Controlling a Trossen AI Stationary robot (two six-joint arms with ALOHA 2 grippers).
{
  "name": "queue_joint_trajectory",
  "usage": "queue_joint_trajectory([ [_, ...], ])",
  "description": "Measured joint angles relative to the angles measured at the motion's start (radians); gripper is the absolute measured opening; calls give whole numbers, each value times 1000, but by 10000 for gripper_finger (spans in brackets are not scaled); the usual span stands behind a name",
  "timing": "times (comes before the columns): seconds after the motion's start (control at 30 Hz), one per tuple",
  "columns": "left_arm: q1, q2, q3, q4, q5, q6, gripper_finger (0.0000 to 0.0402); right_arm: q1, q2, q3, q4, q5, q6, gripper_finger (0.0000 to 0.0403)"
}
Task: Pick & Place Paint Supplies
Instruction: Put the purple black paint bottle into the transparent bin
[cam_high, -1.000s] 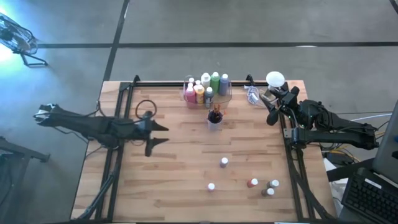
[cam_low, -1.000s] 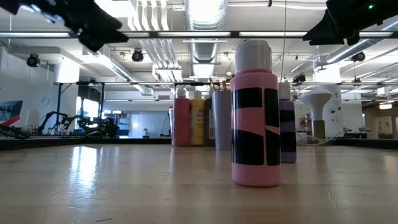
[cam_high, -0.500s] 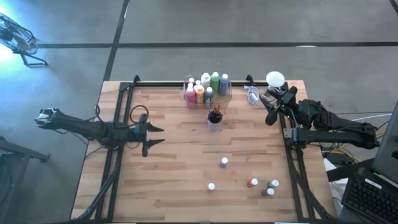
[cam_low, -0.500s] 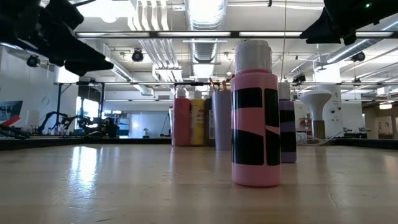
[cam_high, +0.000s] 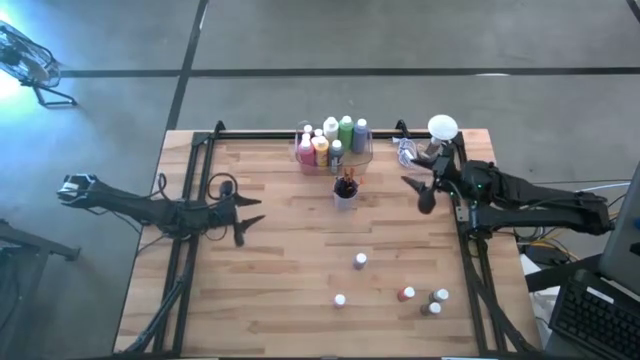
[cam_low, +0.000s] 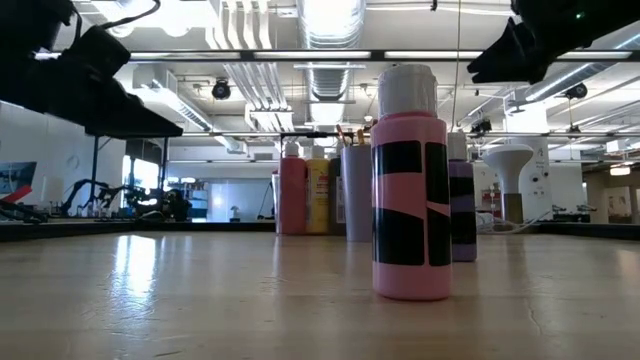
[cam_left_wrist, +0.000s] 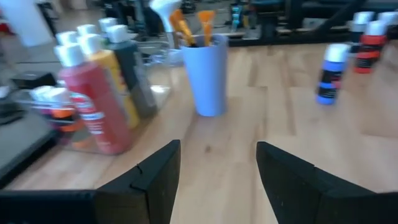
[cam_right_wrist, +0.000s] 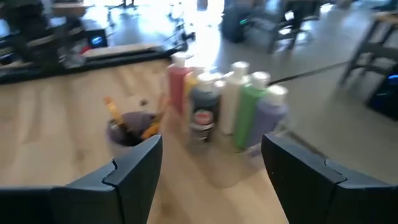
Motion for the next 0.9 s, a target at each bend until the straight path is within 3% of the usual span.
queue_joint_trajectory([
  [0.2, 0, 0, 0, 9, -107, 16, 216, 29, 46, -2, -3, -165, 5, 259],
  [0.4, 0, 0, -20, 6, -107, 16, 216, 131, 46, -34, -3, -191, 34, 239],
  [0.67, 0, 0, -59, -12, -107, 8, 216, 336, 104, -49, 57, -177, 84, 255],
  [0.9, 0, 1, -65, -35, -107, 6, 216, 505, 244, -28, 116, -33, 100, 261],
])
